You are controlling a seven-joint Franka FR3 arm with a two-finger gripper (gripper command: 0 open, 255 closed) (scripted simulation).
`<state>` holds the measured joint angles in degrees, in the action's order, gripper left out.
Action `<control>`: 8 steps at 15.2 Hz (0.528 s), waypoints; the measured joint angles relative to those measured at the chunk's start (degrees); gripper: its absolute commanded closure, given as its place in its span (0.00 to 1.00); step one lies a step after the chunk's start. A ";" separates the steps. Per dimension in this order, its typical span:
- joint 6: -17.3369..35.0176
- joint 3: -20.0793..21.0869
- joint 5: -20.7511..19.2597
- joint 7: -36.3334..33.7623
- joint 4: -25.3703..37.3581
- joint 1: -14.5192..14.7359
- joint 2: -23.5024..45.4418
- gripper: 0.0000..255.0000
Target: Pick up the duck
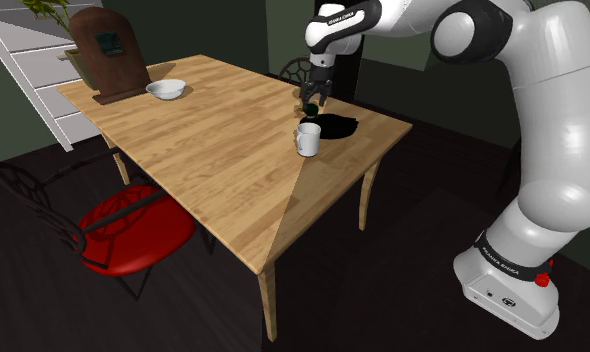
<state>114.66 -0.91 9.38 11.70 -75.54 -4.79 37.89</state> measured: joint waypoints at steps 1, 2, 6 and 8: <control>0.52 0.01 0.04 0.09 -0.33 -0.01 0.20 0.00; 0.79 0.02 0.05 0.13 -0.59 0.00 0.22 1.00; 1.12 0.03 0.06 0.17 -0.85 0.02 0.14 1.00; 1.14 0.02 0.06 0.17 -0.84 0.02 0.16 1.00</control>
<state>115.80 -0.88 9.44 11.87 -76.38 -4.78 38.05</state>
